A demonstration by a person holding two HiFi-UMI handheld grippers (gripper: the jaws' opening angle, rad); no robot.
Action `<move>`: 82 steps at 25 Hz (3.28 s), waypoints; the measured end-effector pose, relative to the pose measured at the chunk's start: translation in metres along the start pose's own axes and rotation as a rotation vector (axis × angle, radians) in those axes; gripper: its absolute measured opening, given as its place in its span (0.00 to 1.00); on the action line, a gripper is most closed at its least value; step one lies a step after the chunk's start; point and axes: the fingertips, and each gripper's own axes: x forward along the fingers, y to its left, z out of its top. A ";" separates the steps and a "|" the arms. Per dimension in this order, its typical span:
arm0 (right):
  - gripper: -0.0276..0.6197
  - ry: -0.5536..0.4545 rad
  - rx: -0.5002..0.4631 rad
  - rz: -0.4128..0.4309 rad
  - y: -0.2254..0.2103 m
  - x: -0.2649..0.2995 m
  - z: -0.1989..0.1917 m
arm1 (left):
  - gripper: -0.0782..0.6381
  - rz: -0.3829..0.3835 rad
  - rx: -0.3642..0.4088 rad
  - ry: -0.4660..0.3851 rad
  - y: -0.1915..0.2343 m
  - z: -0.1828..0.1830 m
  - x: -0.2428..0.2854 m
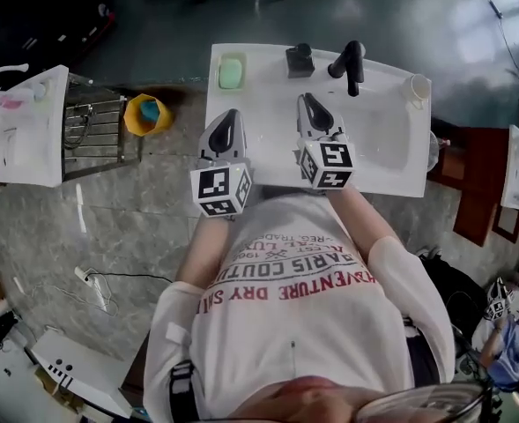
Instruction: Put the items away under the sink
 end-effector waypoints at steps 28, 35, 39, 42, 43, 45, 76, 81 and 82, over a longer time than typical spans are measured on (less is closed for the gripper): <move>0.62 0.046 -0.111 -0.223 -0.075 0.162 -0.062 | 0.15 0.015 -0.097 0.175 0.024 -0.074 0.102; 0.62 0.087 -0.108 -0.240 -0.078 0.164 -0.064 | 0.15 0.017 -0.096 0.166 0.028 -0.072 0.108; 0.62 0.089 -0.113 -0.233 -0.076 0.164 -0.063 | 0.15 0.018 -0.095 0.168 0.028 -0.070 0.106; 0.62 0.099 -0.124 -0.206 -0.075 0.163 -0.064 | 0.15 0.008 -0.094 0.166 0.023 -0.069 0.101; 0.62 0.104 -0.128 -0.191 -0.074 0.162 -0.064 | 0.15 0.003 -0.092 0.165 0.021 -0.069 0.099; 0.62 0.116 -0.128 -0.163 -0.072 0.159 -0.064 | 0.15 -0.004 -0.084 0.163 0.019 -0.069 0.094; 0.62 -0.013 -0.094 -0.105 0.057 -0.127 -0.070 | 0.15 -0.112 0.027 0.043 -0.040 -0.088 -0.157; 0.62 0.015 -0.078 -0.098 0.078 -0.177 -0.098 | 0.15 -0.093 0.012 0.088 -0.041 -0.122 -0.202; 0.62 0.025 -0.080 -0.093 0.080 -0.185 -0.105 | 0.15 -0.089 0.005 0.098 -0.042 -0.128 -0.209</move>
